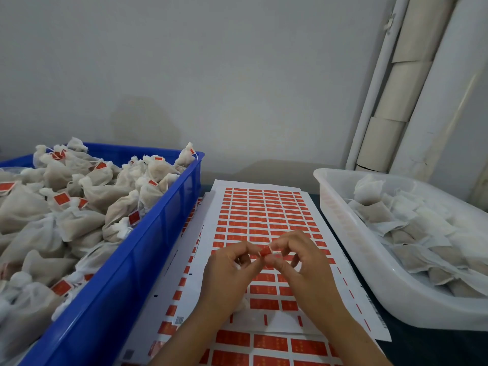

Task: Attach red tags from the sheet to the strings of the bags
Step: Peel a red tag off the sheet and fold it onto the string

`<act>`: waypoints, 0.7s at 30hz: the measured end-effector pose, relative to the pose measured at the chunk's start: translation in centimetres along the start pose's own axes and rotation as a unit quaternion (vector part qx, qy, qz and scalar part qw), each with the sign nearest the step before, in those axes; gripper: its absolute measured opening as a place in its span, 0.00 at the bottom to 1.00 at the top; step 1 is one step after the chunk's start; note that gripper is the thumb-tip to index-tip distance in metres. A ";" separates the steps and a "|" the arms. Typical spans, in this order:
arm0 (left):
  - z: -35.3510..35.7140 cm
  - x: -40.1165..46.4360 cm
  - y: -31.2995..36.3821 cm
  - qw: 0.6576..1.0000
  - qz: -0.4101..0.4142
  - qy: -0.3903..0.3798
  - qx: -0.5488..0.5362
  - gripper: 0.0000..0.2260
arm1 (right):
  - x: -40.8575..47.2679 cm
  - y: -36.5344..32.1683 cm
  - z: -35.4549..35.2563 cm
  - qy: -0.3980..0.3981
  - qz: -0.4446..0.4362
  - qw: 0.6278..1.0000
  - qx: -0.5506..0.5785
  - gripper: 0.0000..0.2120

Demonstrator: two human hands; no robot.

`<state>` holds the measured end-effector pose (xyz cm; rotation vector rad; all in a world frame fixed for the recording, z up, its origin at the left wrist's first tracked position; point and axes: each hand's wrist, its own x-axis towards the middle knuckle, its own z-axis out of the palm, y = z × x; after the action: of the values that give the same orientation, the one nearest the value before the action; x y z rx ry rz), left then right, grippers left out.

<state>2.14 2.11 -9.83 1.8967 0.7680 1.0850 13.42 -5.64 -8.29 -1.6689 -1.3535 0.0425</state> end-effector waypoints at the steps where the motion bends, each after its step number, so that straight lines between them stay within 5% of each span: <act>1: 0.0 -0.1 0.0 1.000 0.005 -0.002 0.006 0.07 | 0.0 0.2 0.0 0.005 -0.012 1.000 -0.015 0.08; 8: 0.2 -0.7 -0.1 1.000 0.024 -0.009 0.001 0.07 | 0.1 0.5 -0.6 0.082 -0.109 0.983 -0.119 0.03; 16: -0.2 -0.2 0.5 0.990 -0.079 0.007 -0.115 0.09 | -0.2 0.4 -0.8 0.141 -0.229 0.950 -0.158 0.03; 21: -0.7 0.1 0.8 0.986 -0.097 -0.022 -0.132 0.07 | -0.3 -0.1 -0.7 0.117 -0.253 0.948 -0.156 0.28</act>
<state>1.69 2.03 -8.84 1.5834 0.7290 0.9679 13.65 -6.30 -8.00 -1.4663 -1.6208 -0.6799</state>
